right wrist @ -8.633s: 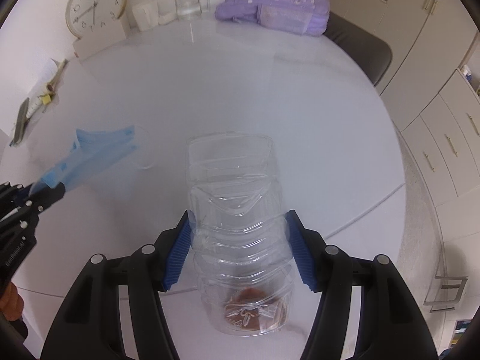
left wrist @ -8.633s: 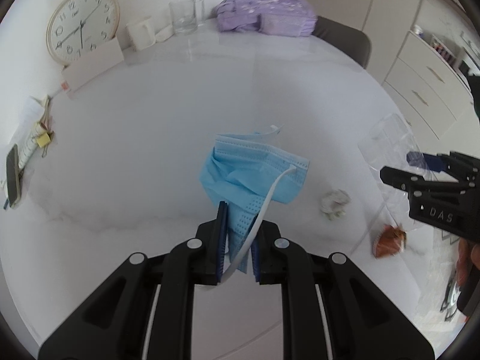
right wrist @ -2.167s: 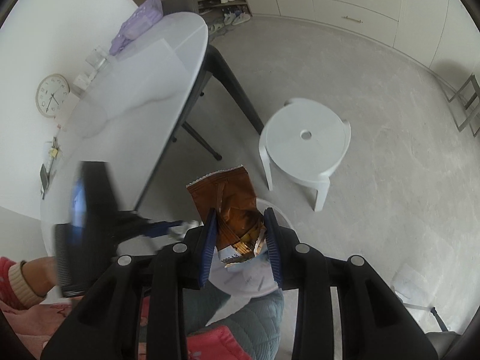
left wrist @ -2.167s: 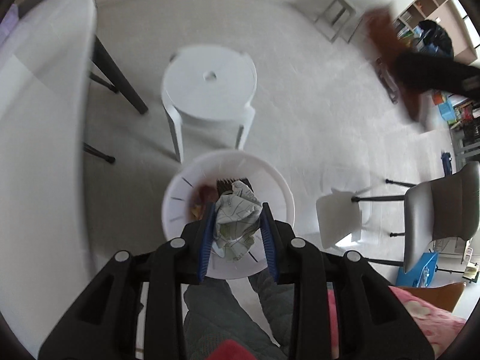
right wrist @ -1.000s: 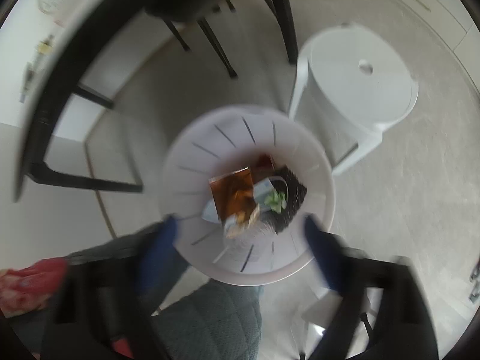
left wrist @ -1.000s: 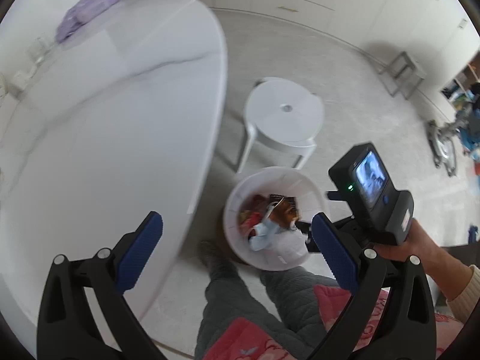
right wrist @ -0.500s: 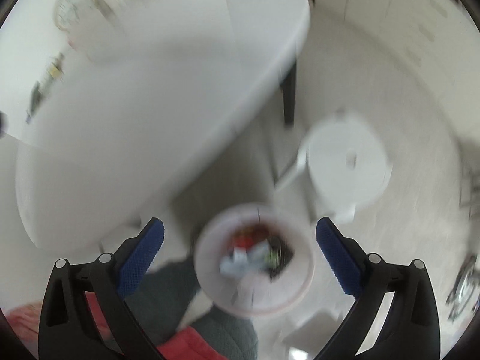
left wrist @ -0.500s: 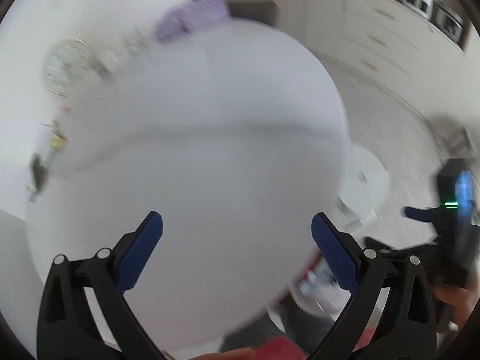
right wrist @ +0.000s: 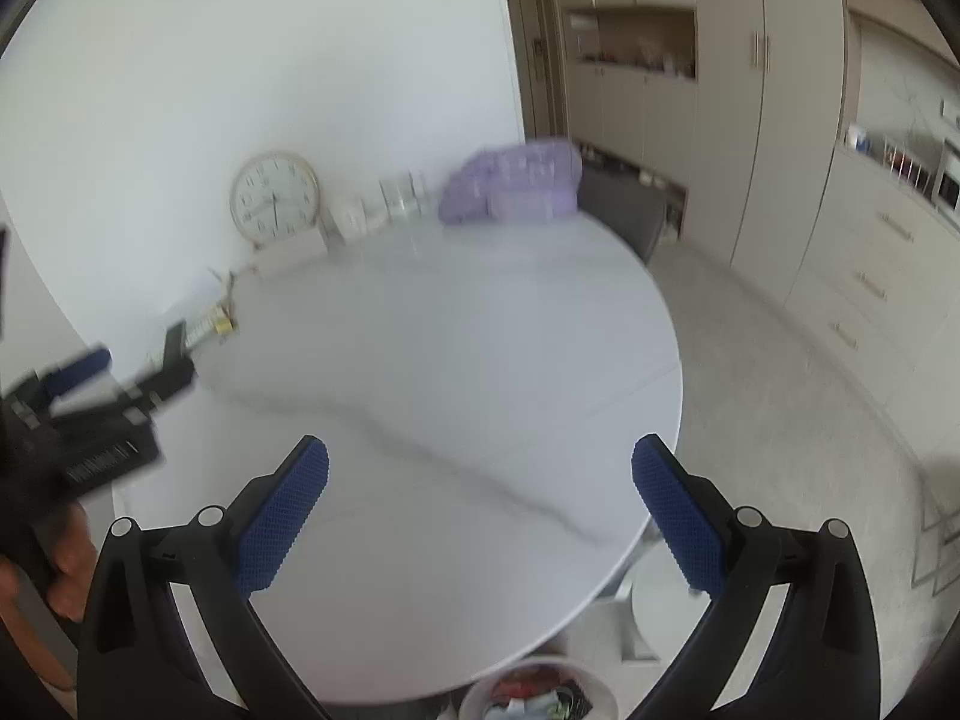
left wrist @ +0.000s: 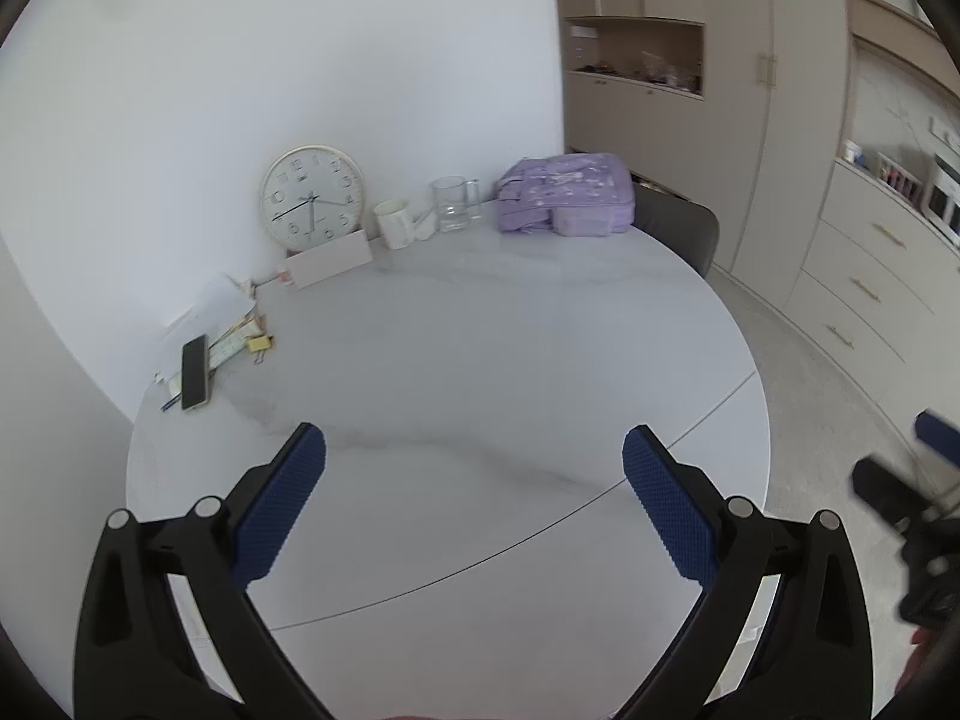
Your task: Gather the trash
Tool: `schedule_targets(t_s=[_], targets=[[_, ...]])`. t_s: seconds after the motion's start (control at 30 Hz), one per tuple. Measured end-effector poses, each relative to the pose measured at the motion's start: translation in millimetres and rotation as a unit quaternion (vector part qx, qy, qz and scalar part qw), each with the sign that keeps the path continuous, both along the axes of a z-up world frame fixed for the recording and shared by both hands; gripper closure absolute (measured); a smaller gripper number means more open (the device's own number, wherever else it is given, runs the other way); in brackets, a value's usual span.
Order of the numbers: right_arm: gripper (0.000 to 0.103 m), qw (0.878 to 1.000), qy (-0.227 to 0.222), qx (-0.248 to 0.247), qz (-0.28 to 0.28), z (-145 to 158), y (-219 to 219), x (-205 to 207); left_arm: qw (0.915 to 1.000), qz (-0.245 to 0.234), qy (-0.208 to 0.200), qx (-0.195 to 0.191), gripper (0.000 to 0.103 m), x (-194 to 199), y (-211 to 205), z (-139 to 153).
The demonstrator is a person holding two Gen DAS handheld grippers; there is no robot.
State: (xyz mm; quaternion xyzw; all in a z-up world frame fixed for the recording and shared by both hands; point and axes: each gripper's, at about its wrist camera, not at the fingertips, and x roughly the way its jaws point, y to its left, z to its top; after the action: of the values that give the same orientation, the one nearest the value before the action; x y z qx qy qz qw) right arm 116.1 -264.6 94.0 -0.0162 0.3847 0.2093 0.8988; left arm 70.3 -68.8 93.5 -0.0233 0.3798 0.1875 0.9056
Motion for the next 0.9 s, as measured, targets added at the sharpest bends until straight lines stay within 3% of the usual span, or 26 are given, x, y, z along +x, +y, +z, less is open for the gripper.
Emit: schedule_targets(t_s=[0.33,0.9], targets=[[0.002,0.999,-0.003,0.014,0.037,5,24,-5,0.9978,-0.002,0.03,-0.059,0.008,-10,20,-21],[0.002,1.0,0.015,0.002,0.024,-8,19,-12,0.9975,-0.024,0.028,-0.06,0.008,-8,9,-26]])
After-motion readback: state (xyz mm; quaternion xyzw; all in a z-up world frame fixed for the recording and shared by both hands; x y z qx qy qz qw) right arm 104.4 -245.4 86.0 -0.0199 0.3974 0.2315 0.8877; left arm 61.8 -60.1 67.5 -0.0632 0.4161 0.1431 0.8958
